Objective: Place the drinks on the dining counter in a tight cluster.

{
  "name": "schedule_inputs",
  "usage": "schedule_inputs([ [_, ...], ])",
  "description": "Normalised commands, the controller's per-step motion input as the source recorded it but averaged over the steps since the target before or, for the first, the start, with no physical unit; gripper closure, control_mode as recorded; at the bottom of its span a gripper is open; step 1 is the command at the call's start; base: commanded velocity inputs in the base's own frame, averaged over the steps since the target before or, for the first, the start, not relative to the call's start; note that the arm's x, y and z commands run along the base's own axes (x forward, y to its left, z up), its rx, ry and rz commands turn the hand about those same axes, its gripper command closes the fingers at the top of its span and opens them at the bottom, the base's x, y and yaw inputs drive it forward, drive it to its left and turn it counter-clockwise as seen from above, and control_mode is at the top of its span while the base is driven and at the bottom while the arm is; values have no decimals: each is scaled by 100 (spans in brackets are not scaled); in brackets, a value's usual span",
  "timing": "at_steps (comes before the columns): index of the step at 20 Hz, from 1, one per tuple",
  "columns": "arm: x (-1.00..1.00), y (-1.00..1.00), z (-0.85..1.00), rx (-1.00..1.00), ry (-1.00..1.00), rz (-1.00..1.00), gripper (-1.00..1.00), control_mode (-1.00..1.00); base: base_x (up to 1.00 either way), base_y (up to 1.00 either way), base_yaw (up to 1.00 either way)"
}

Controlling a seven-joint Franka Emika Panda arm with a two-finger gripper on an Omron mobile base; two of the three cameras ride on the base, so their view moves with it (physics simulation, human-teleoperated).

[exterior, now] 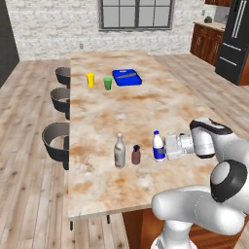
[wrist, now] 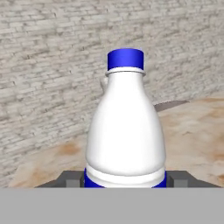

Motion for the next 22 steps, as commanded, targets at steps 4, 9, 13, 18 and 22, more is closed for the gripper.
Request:
schedule_inputs([
  [4,3,2,-6,-1,0,0,100,-100,0,0,0],
  [9,43,4,-1,-1,0,0,100,-100,0,0,0],
  [13,45,1,-3,0,0,0,100,-100,0,0,0],
  [18,16,0,-17,0,0,0,100,-100,0,0,0],
  [22,14,0,-47,2,0,0,100,-100,0,0,0],
])
